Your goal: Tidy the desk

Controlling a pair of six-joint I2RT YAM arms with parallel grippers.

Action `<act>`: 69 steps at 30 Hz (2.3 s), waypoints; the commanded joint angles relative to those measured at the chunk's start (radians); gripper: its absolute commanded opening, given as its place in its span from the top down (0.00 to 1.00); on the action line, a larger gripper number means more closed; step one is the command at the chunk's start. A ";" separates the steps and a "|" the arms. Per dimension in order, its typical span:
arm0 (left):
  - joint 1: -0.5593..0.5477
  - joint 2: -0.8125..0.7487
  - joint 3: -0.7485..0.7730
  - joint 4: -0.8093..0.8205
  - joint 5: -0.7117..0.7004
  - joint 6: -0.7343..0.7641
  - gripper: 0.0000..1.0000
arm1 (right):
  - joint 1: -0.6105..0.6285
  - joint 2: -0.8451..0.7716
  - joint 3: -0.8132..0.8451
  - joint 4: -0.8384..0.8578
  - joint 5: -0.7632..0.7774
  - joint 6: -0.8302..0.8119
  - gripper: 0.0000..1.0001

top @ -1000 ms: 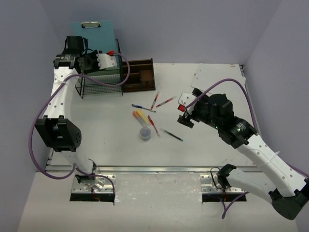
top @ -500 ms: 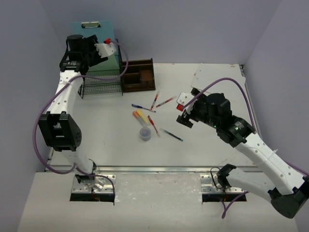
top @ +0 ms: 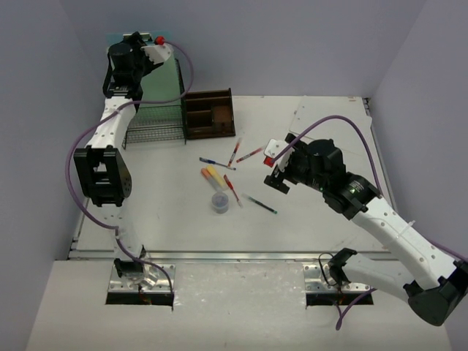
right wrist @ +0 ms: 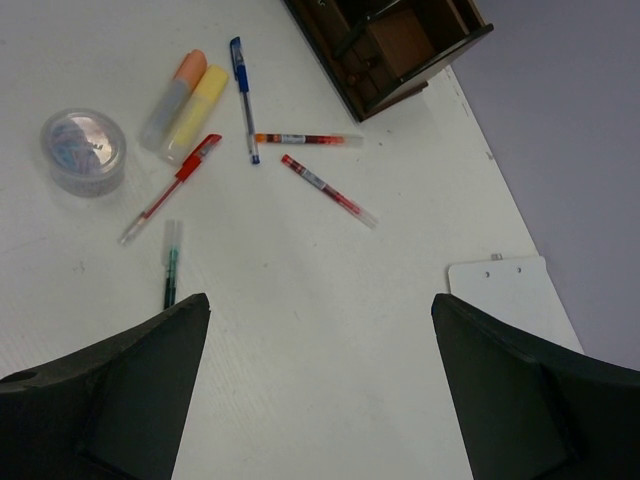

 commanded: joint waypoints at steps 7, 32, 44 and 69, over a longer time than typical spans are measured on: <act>0.007 0.099 0.113 0.205 -0.084 -0.060 0.32 | -0.002 0.021 0.009 0.058 0.003 0.021 0.01; 0.001 -0.727 -0.385 -0.089 0.288 -0.642 0.20 | -0.286 0.479 0.112 0.318 0.353 0.003 0.15; 0.002 -0.822 -0.549 -0.226 0.289 -0.708 0.19 | -0.285 0.971 0.163 0.794 0.417 -0.370 0.17; 0.002 -0.789 -0.586 -0.140 0.310 -0.756 0.18 | -0.364 1.469 0.474 0.771 0.461 -0.601 0.20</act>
